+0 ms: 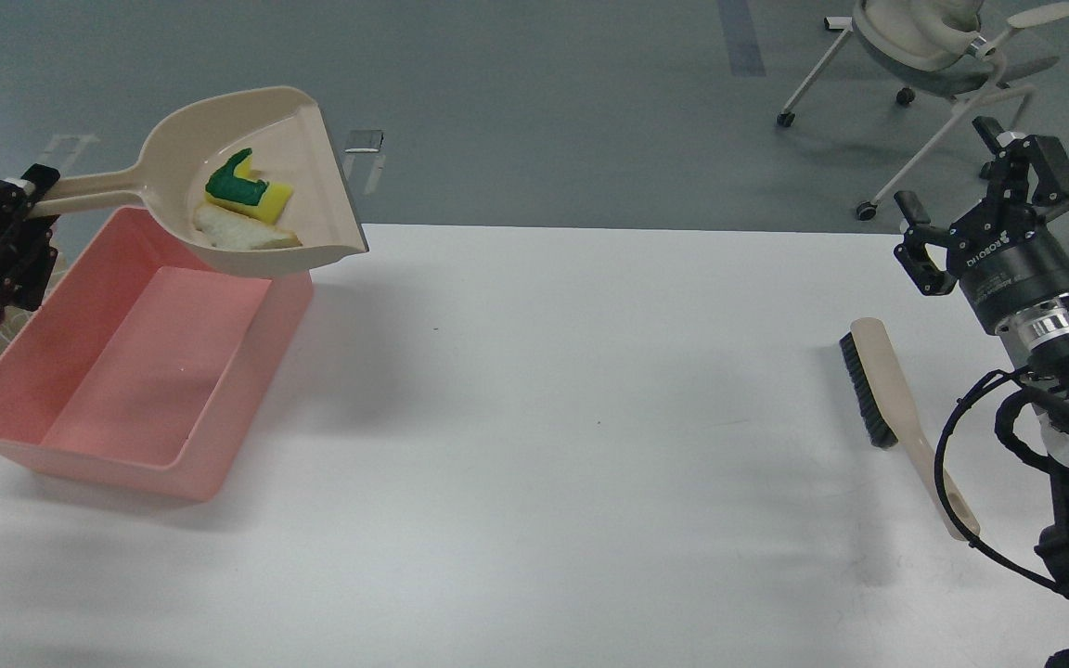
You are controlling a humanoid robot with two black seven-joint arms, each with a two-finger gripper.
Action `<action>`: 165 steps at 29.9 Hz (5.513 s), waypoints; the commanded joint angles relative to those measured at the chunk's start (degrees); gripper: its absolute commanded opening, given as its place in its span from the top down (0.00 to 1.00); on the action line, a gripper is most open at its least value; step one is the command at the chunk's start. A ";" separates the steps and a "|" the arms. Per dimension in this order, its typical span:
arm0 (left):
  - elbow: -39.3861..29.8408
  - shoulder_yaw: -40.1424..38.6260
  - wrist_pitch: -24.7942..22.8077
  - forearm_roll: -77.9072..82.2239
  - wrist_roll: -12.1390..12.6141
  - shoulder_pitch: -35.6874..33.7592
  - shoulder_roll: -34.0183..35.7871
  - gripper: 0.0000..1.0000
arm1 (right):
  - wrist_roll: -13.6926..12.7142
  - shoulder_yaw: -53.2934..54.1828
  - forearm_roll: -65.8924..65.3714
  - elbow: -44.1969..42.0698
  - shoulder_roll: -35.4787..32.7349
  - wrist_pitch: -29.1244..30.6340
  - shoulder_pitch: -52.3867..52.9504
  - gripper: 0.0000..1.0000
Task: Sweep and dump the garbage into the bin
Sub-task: 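Lift the dustpan with the left gripper and tip it over the pink bin, then lower the empty dustpan onto the table and release it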
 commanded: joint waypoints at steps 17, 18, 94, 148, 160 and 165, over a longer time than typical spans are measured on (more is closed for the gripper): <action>9.66 -1.51 -5.38 0.98 -1.91 4.53 7.01 0.85 | -0.08 -0.18 0.00 0.09 -1.22 -0.01 0.34 0.00; 10.02 -1.51 -5.65 0.98 -1.91 4.53 7.45 0.85 | -0.08 -0.18 0.00 0.09 -1.22 -0.01 0.25 0.00; -7.03 -0.63 -6.27 11.79 2.12 -16.74 10.64 0.84 | 0.71 6.06 0.09 6.95 -2.80 -0.01 -8.80 0.00; 3.78 31.81 17.28 22.78 11.80 -19.12 -34.21 0.29 | 0.71 6.50 0.09 6.69 -2.89 -0.01 -9.77 0.00; 2.21 30.40 17.11 21.73 11.36 -19.46 -24.37 0.21 | 0.71 6.59 0.09 6.69 -2.89 -0.01 -9.94 0.00; -7.98 28.91 17.11 19.27 11.54 -19.99 -18.21 0.20 | 0.27 6.50 0.09 6.60 -2.72 -0.01 -9.94 0.00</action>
